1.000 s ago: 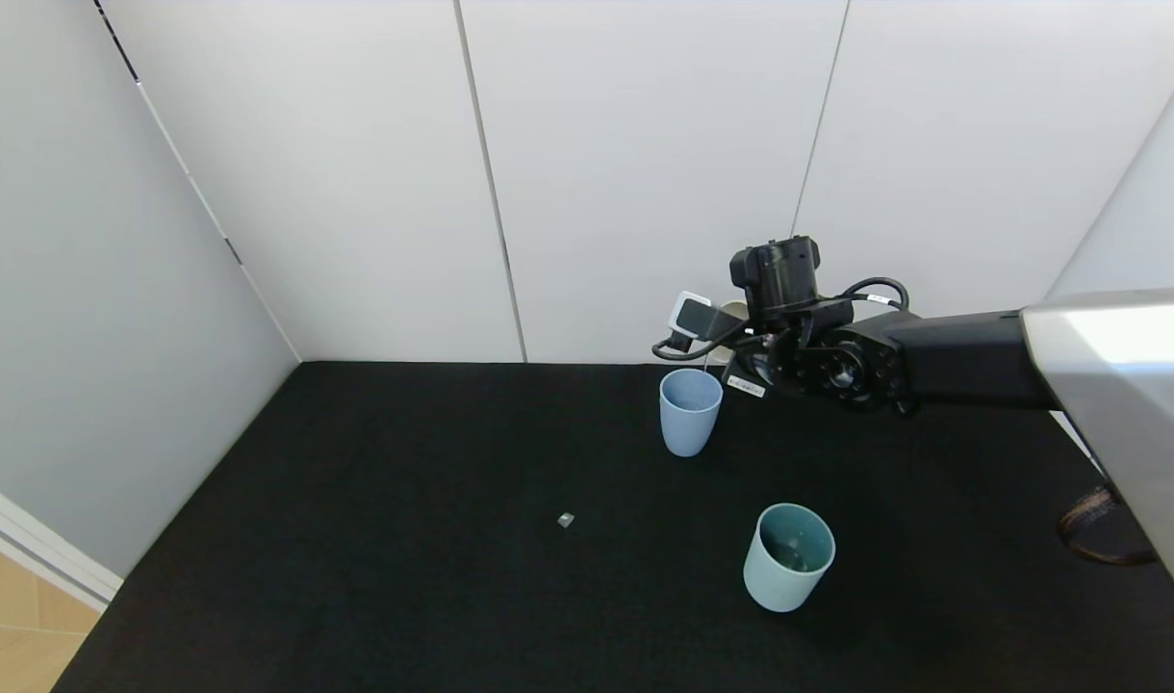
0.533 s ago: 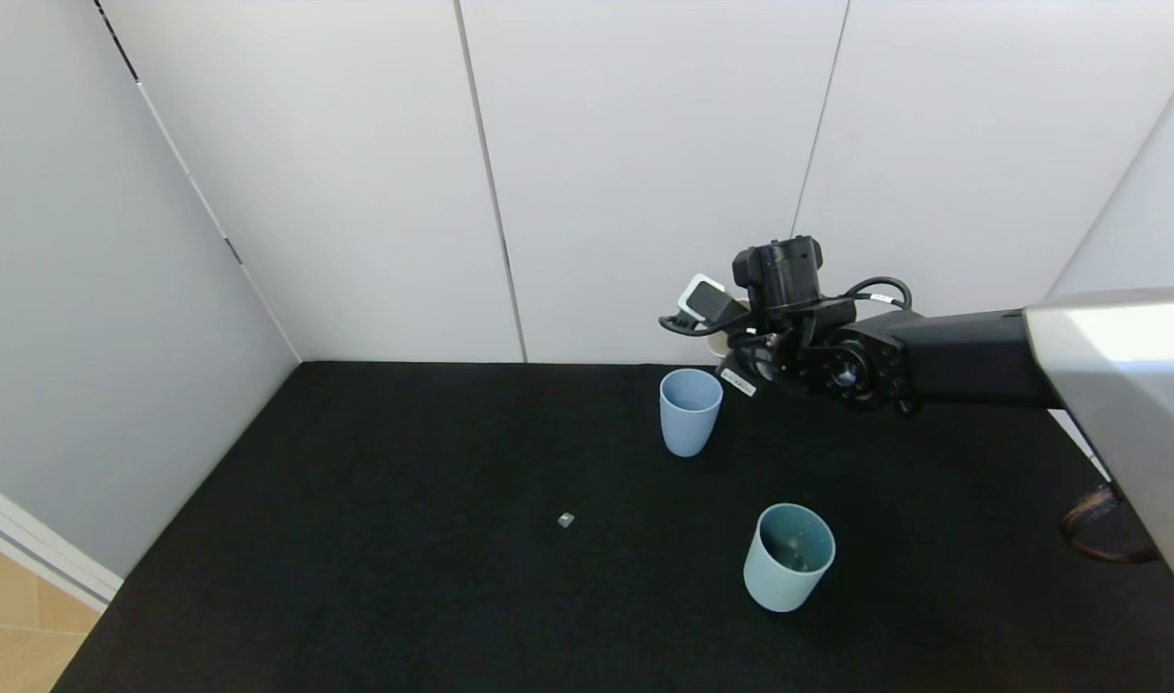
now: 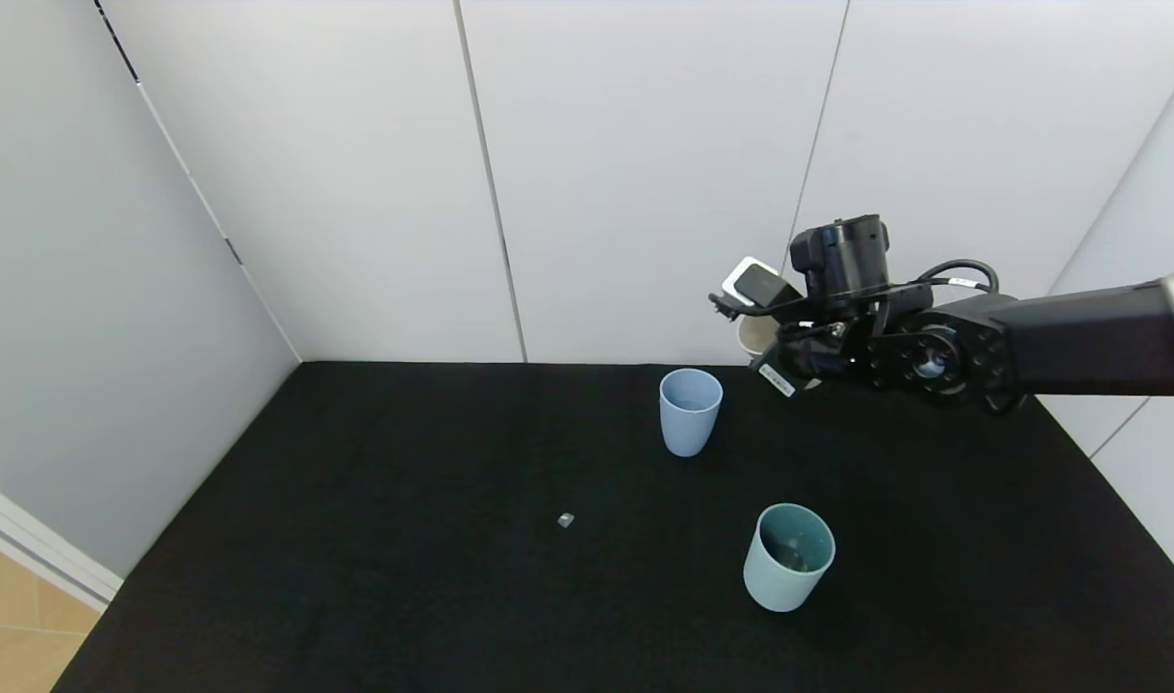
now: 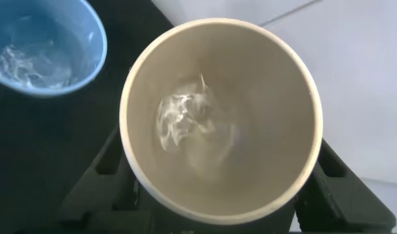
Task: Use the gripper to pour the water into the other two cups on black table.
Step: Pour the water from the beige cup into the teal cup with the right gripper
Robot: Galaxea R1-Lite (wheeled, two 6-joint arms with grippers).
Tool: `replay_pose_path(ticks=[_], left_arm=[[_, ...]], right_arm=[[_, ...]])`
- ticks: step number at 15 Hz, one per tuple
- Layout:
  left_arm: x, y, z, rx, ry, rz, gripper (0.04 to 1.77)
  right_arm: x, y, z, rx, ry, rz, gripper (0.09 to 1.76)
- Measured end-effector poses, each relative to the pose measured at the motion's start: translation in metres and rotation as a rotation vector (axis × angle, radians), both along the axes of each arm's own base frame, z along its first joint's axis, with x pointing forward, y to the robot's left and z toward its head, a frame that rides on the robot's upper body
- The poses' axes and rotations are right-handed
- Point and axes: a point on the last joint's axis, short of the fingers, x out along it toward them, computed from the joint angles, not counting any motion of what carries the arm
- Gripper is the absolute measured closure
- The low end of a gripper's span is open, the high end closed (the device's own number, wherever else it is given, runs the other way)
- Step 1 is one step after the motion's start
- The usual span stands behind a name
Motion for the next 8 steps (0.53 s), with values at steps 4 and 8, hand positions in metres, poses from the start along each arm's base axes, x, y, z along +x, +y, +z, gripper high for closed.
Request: replay_pose_path(ticks=[4, 8], left_arm=[[0.0, 0.0, 0.0, 0.0, 0.0, 0.0, 0.09], [0.0, 0.0, 0.0, 0.0, 0.0, 0.0, 0.09]], right_arm=[[-0.034, -0.026, 0.012, 0.013, 0.027, -0.005, 0.57], [-0.069, -0.046, 0.017, 0.018, 0.057, 0.008, 0.57]])
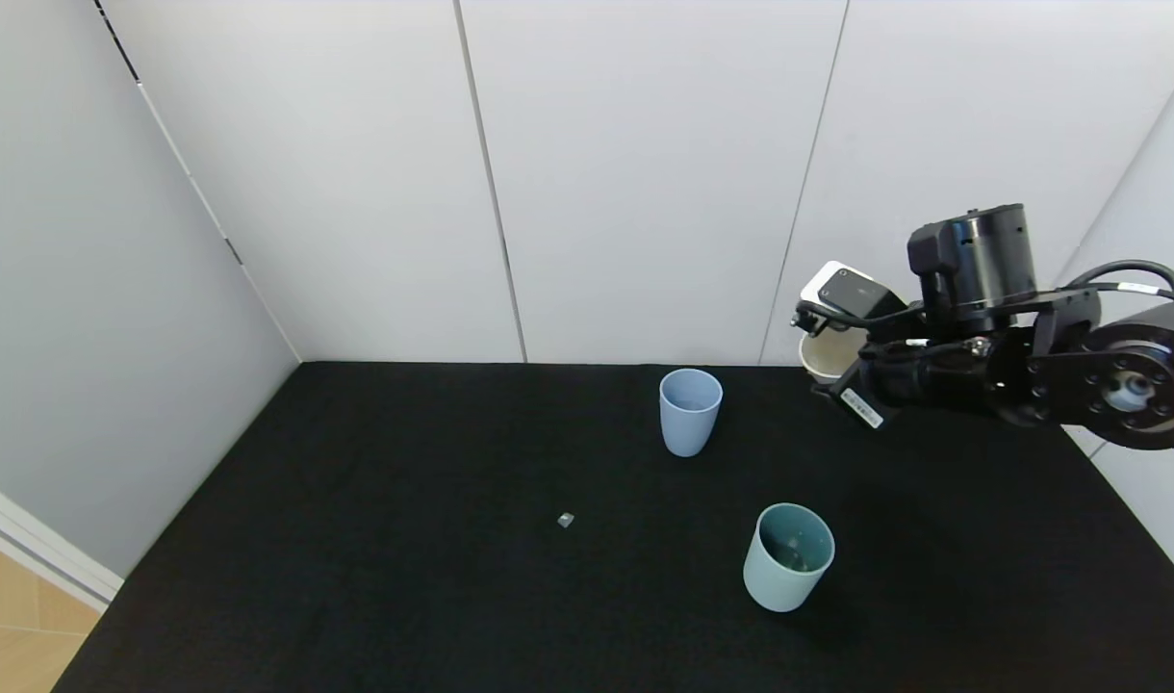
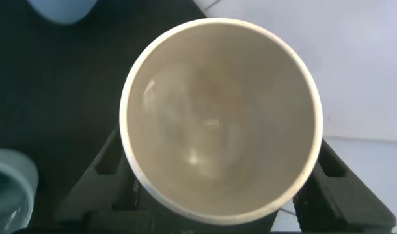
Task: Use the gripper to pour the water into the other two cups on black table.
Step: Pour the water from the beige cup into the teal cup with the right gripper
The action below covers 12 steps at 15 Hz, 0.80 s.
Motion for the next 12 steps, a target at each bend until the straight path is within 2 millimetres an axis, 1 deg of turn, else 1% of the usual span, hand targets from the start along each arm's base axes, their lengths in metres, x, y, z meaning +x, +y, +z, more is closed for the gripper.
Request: replay_pose_path(ticks=[3, 6, 9, 12], left_arm=[[0.0, 0.0, 0.0, 0.0, 0.0, 0.0, 0.09], [0.0, 0.0, 0.0, 0.0, 0.0, 0.0, 0.09], [0.0, 0.0, 0.0, 0.0, 0.0, 0.0, 0.09], [0.0, 0.0, 0.0, 0.0, 0.0, 0.0, 0.09]], right_arm=[[-0.022, -0.011, 0.0, -0.005, 0.015, -0.003, 0.57], [-0.038, -0.018, -0.001, -0.005, 0.016, -0.004, 0.57], [-0.046, -0.021, -0.005, -0.004, 0.001, 0.002, 0.57], [-0.053, -0.021, -0.012, -0.019, 0.024, 0.013, 0.57]])
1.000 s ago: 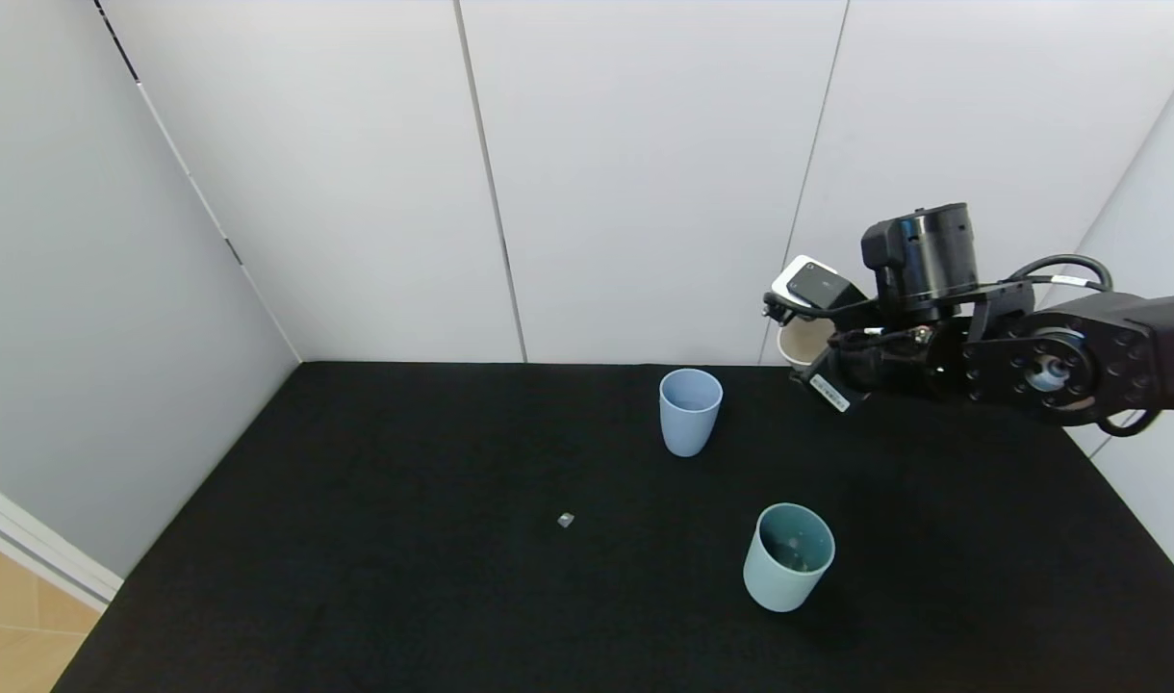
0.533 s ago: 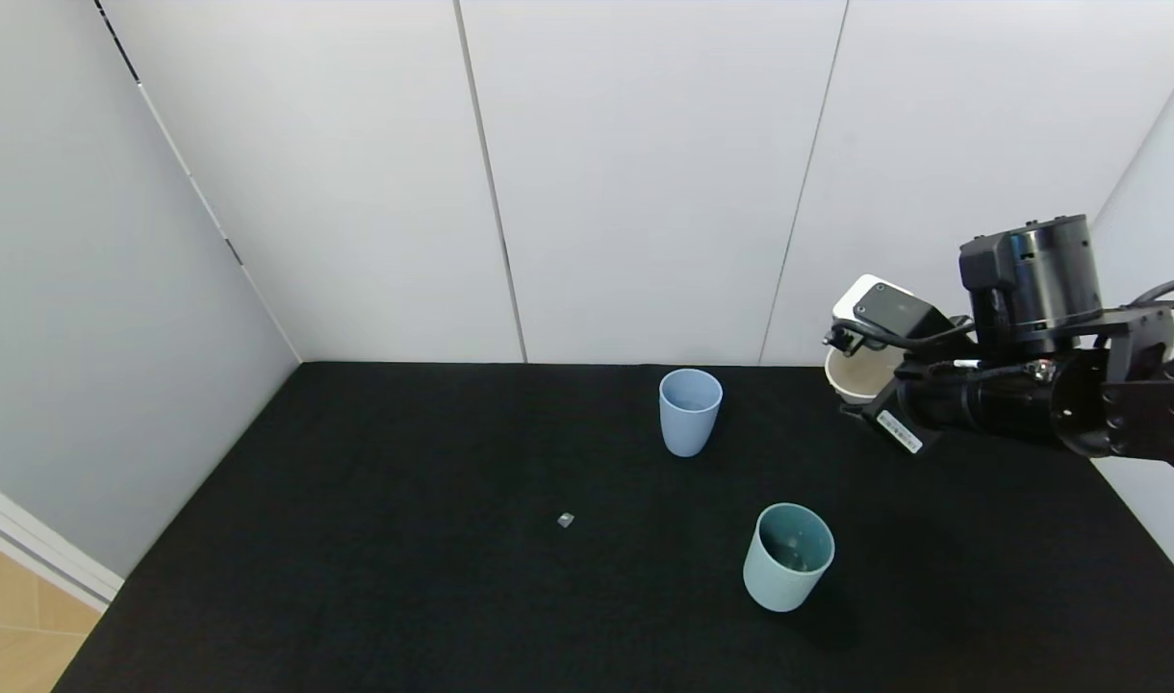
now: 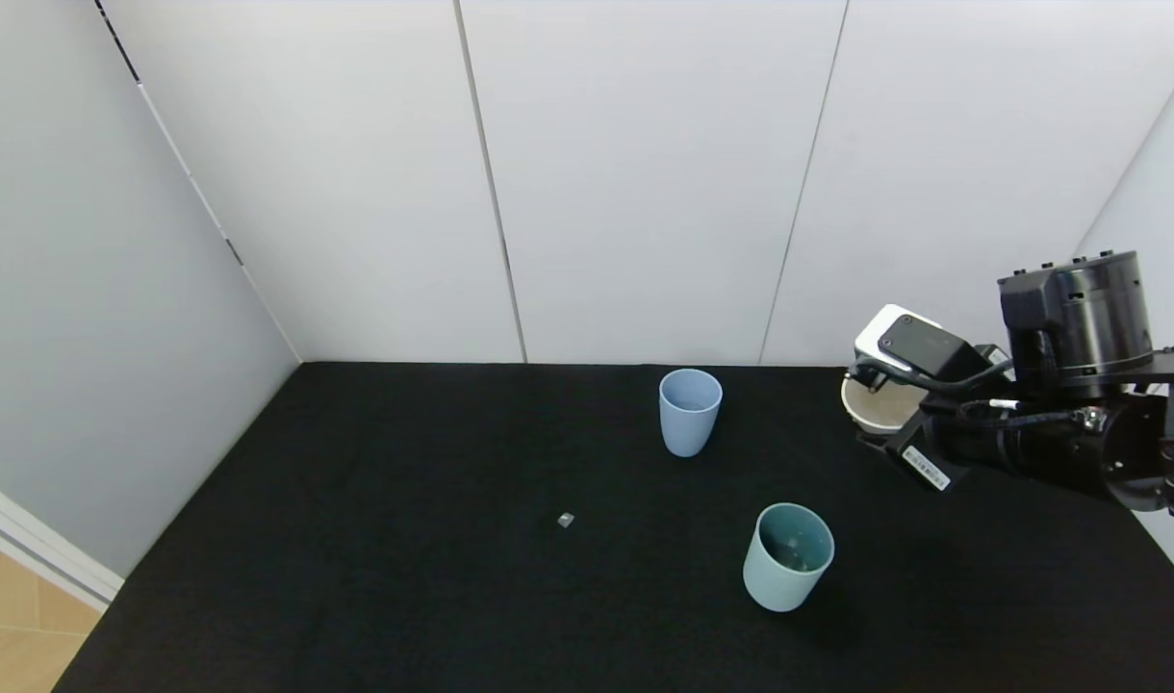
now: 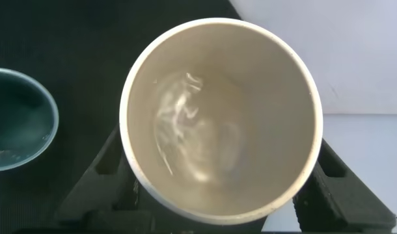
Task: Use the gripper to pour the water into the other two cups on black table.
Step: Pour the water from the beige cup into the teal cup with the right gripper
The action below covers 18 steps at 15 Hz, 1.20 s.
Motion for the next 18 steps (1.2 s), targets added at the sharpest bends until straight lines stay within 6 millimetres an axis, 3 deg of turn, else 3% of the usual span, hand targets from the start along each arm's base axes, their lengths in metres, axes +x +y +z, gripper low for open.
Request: replay_pose_path(ticks=[9, 18], left_arm=[[0.0, 0.0, 0.0, 0.0, 0.0, 0.0, 0.09], [0.0, 0.0, 0.0, 0.0, 0.0, 0.0, 0.09]], right_arm=[[-0.01, 0.001, -0.02, -0.072, 0.068, 0.041, 0.57], [-0.016, 0.008, -0.028, -0.189, 0.09, 0.138, 0.57]])
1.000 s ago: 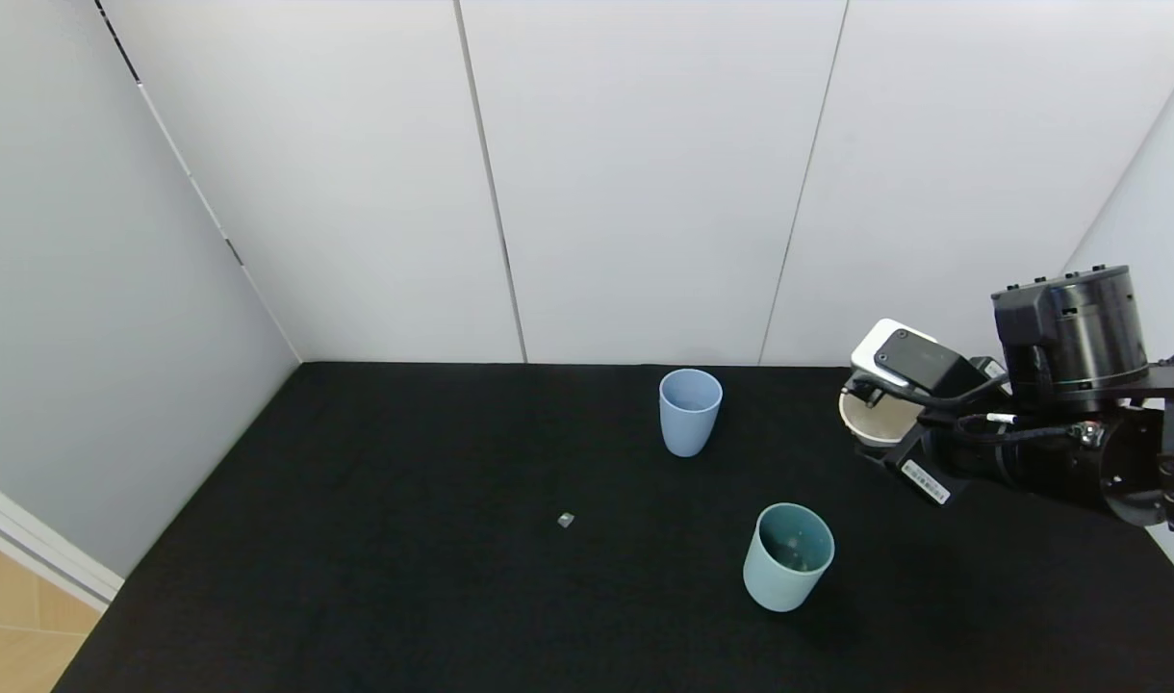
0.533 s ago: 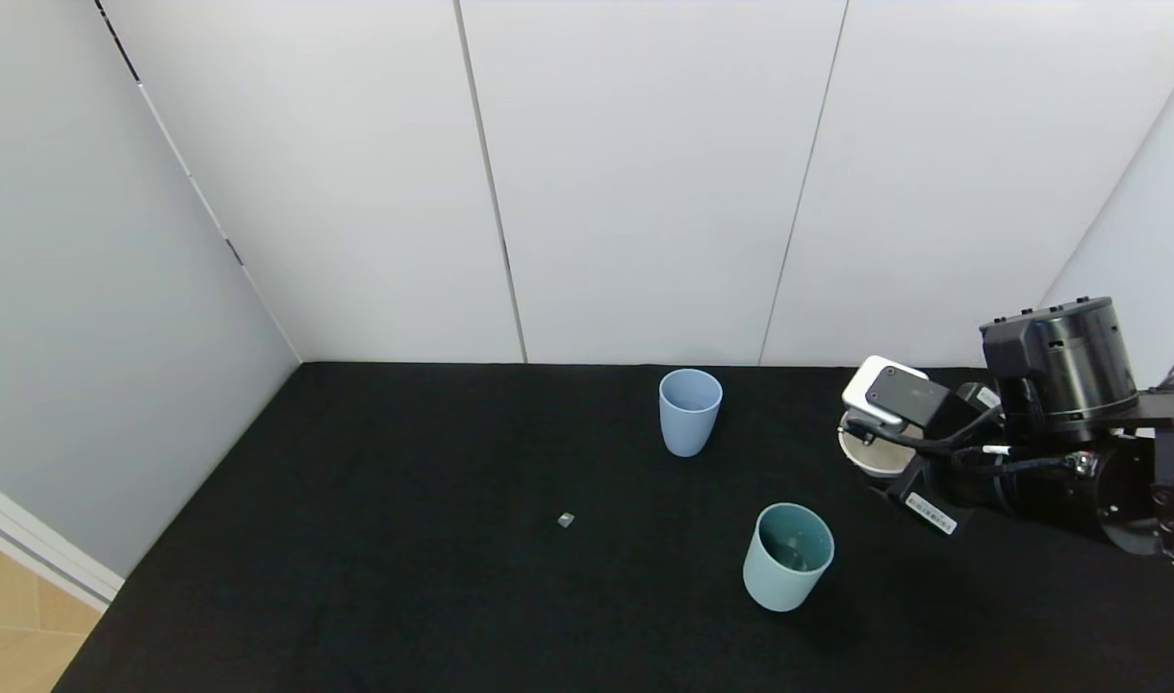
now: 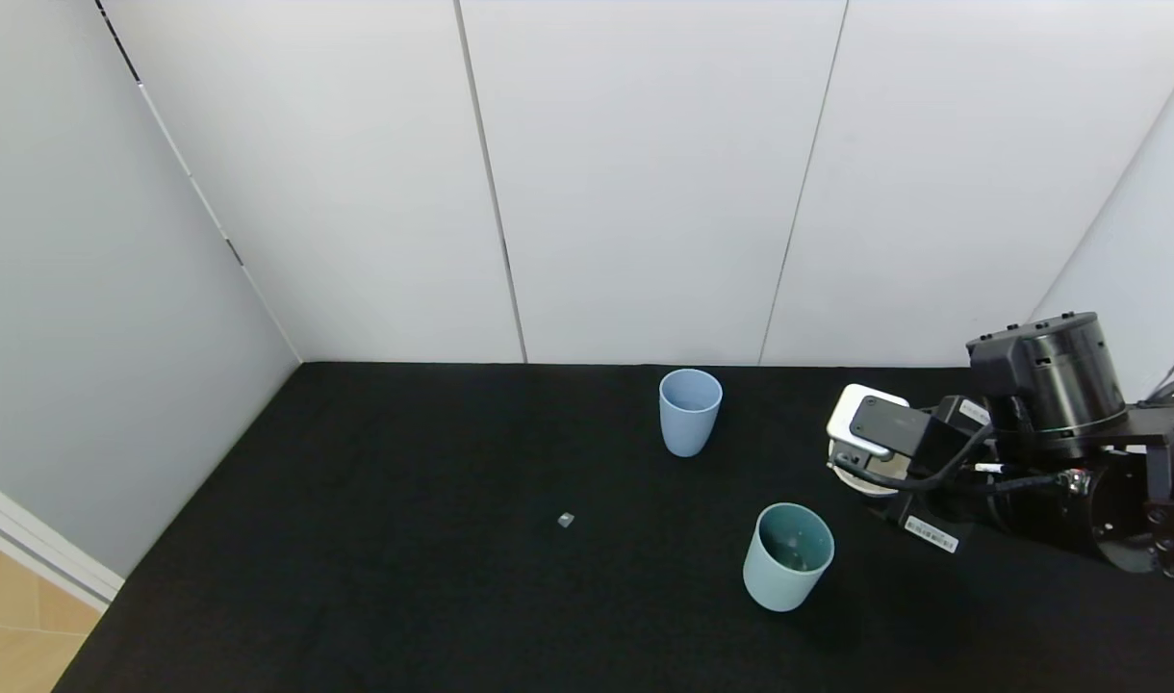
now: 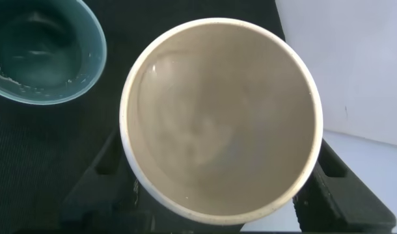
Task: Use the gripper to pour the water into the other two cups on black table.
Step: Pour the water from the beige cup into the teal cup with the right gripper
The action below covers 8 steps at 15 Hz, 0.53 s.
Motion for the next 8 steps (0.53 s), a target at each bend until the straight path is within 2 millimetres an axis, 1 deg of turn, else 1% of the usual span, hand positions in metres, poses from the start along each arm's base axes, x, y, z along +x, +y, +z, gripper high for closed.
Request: replay_pose_path(ticks=[8], left_arm=[[0.0, 0.0, 0.0, 0.0, 0.0, 0.0, 0.09]], right_arm=[[0.0004, 0.0112, -0.009, -0.068, 0.025, 0.063, 0.57]])
